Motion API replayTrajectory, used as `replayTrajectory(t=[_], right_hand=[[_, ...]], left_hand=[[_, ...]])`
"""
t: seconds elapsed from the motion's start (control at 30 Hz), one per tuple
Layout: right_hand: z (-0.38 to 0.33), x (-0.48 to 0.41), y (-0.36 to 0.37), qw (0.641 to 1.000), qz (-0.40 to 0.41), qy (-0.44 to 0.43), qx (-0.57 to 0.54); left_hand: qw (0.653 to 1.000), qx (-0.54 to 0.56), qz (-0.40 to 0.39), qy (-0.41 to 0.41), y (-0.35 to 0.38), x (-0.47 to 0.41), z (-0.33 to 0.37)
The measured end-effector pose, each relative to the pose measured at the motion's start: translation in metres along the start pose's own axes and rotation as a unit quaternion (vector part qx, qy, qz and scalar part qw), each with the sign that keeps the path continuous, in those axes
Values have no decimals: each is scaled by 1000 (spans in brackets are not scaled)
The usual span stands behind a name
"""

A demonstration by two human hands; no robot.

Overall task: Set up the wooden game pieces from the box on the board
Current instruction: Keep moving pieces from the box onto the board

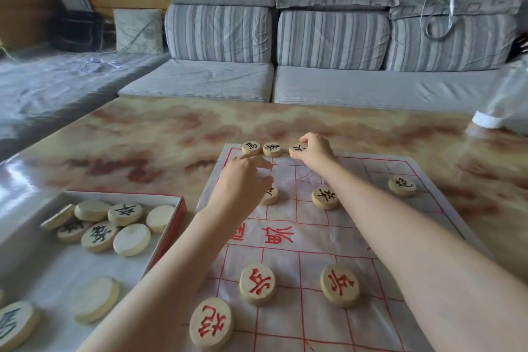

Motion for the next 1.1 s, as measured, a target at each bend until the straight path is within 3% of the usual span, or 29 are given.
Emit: replayTrajectory(t=[0.4,0.57,0.87,1.1], right_hand=[[-14,14,0,990,40,-41,125],[-38,44,-18,993,60,-83,59],[-114,146,-10,972,-114,-198,-56],[-164,189,11,955,-140,-261,-21]], left_hand=[[1000,-10,6,9,-21,10,-22],[1000,-4,15,-10,-44,20,-37],[995,-25,28,-91,-103,70,-97],[990,-47,19,-130,-125,98,-123]])
Point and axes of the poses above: each hand's wrist, its own x-axis away from the middle knuckle, its own y-axis out of the palm, z = x × y, the point moved 3 cm from there along -x, towards the middle knuckle, and after that the axes turned 9 degrees about z, right-handed, at the moved point
